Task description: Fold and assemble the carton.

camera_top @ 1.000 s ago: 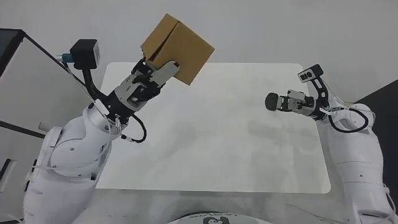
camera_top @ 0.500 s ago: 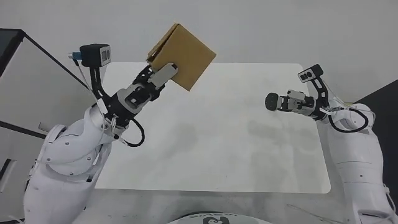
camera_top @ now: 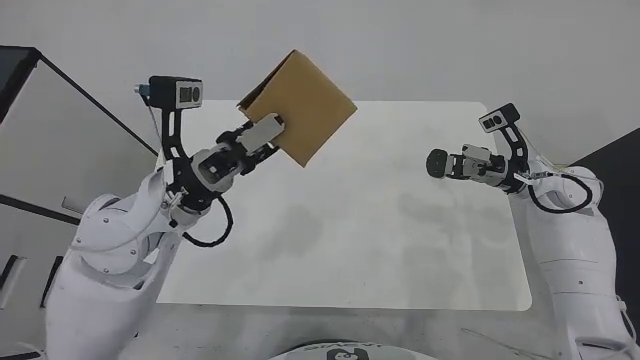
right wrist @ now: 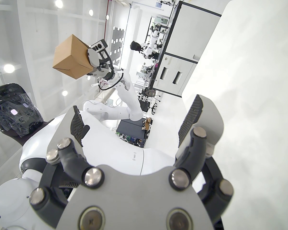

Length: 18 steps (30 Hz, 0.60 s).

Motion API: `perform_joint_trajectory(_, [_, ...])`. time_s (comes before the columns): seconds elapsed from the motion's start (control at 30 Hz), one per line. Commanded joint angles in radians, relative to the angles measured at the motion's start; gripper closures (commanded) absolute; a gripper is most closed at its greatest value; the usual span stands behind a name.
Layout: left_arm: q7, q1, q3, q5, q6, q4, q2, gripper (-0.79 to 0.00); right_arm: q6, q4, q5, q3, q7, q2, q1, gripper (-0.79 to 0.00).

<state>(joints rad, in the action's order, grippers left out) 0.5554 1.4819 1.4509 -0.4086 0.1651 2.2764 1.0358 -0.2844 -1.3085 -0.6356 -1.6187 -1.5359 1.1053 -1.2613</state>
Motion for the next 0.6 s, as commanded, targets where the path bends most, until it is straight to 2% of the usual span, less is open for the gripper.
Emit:
perform_joint_trajectory(0.0, [-0.020,0.005,0.005,-0.055,-0.031,-0.005,0.002,0.000,0.000,0.000,0.000,0.000,0.000,0.000,0.000,-0.785])
perform_joint_trajectory(0.2, [-0.048,0.011,0.018,-0.136,-0.076,-0.018,0.007,0.000,0.000,0.000,0.000,0.000,0.000,0.000,0.000,-0.785])
perform_joint_trajectory(0.57, [-0.044,0.001,0.024,-0.101,-0.070,-0.013,0.007,0.000,0.000,0.000,0.000,0.000,0.000,0.000,0.000,-0.785])
